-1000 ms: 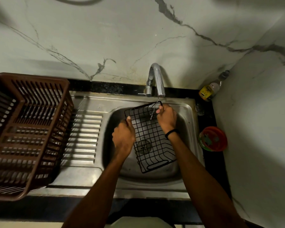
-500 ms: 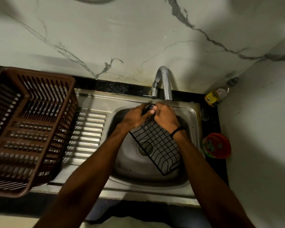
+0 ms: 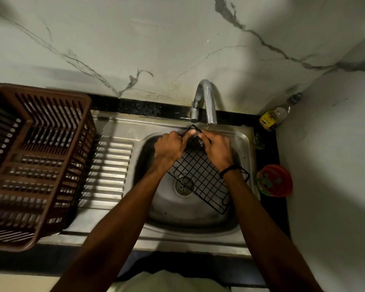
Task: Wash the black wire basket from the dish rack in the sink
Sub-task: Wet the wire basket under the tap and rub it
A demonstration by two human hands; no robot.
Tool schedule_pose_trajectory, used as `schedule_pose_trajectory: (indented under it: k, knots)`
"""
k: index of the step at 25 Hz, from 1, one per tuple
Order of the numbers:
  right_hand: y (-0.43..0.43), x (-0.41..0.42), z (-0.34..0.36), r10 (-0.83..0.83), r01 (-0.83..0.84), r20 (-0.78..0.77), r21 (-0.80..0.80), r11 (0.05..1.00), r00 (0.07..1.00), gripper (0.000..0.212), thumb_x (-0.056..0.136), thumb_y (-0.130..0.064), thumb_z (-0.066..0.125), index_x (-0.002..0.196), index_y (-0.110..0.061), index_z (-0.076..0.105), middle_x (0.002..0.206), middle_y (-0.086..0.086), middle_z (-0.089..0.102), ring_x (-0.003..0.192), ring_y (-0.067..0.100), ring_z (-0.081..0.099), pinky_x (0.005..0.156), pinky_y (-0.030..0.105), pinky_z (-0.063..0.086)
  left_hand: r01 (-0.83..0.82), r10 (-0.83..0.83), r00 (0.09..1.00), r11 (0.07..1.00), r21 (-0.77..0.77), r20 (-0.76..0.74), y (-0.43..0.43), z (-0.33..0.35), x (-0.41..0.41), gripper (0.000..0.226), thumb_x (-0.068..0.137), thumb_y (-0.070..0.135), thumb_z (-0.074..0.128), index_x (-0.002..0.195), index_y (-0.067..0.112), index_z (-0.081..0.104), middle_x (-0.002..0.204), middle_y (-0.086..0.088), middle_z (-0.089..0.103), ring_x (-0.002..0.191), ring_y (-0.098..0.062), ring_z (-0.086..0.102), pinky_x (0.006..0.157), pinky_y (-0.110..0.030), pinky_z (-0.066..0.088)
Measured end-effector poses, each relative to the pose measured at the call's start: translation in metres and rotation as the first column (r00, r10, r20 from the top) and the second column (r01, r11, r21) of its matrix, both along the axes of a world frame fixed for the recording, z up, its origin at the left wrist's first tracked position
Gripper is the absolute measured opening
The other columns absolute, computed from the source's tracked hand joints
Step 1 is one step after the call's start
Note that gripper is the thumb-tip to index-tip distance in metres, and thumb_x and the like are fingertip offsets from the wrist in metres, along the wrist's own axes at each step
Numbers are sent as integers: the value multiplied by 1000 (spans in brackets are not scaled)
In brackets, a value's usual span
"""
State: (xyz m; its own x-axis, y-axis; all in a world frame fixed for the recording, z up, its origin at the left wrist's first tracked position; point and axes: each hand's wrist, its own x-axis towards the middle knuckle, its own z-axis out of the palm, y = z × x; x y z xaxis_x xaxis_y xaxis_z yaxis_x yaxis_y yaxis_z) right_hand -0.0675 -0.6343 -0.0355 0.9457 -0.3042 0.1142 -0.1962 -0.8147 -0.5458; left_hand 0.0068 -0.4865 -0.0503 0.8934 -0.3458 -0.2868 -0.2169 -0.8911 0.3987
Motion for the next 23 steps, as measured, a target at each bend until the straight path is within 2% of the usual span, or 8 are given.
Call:
schedule_pose_trajectory:
  k: [3,6,9,11,15,17,20,23]
  knots:
    - [4,-8,-2,-53,52,-93,-13,999,994,26,102,-22,49,118,-12,67,111,9,70,99,20,65,87,19,43,-74,74,997,997,7,6,1,-2,-4,58,100,64,41,95,10,58,93,-12,65,79,-26,60,72,-37,52]
    - [19,3,1,-36,34,36,56,998,999,22,100,-18,53,112,-10,70,103,9,72,92,19,67,81,13,40,-104,103,995,994,-21,-16,-4,-4,-12,55,101,62,44,96,9,61,94,-13,67,84,-30,65,77,-41,56]
    - [6,-4,-5,-15,17,-25,52,999,1000,23,102,-22,50,115,-14,68,105,7,70,93,16,65,81,14,42,-154,154,988,987,-52,-10,5,-2,-9,66,100,67,37,95,8,66,90,-13,69,76,-28,65,67,-37,52]
    - [2,-12,-9,-26,29,-101,28,999,995,24,103,-25,47,113,-15,66,102,6,69,92,16,65,77,16,42,-159,159,987,987,6,23,9,1,-7,68,100,69,34,97,8,65,91,-12,67,78,-26,62,67,-38,48]
    - [12,-1,7,-12,12,9,57,998,1000,26,102,-19,48,118,-11,66,111,10,69,100,20,65,84,18,44,-123,122,991,992,15,47,-4,14,-17,63,102,65,37,110,7,61,106,-16,65,94,-32,63,74,-40,44]
    - [-2,-9,7,-14,14,-13,37,999,1000,25,103,-20,46,117,-13,66,109,8,69,97,18,65,79,12,40,-163,164,986,986,-24,39,2,21,-13,72,99,71,32,109,5,60,103,-16,63,92,-32,60,75,-41,43]
    - [-8,-14,2,-36,37,-104,1,999,994,26,104,-23,43,114,-14,65,102,5,67,87,14,62,63,2,28,-186,185,981,983,6,53,4,31,-8,77,97,74,29,109,5,60,95,-12,56,93,-33,58,76,-41,40]
    - [6,1,12,-24,25,-54,15,1000,998,27,103,-19,46,123,-12,62,108,8,67,92,17,63,73,12,40,-136,136,990,991,-5,45,-10,32,-14,76,97,74,30,112,5,59,102,-14,61,98,-33,60,77,-41,41]
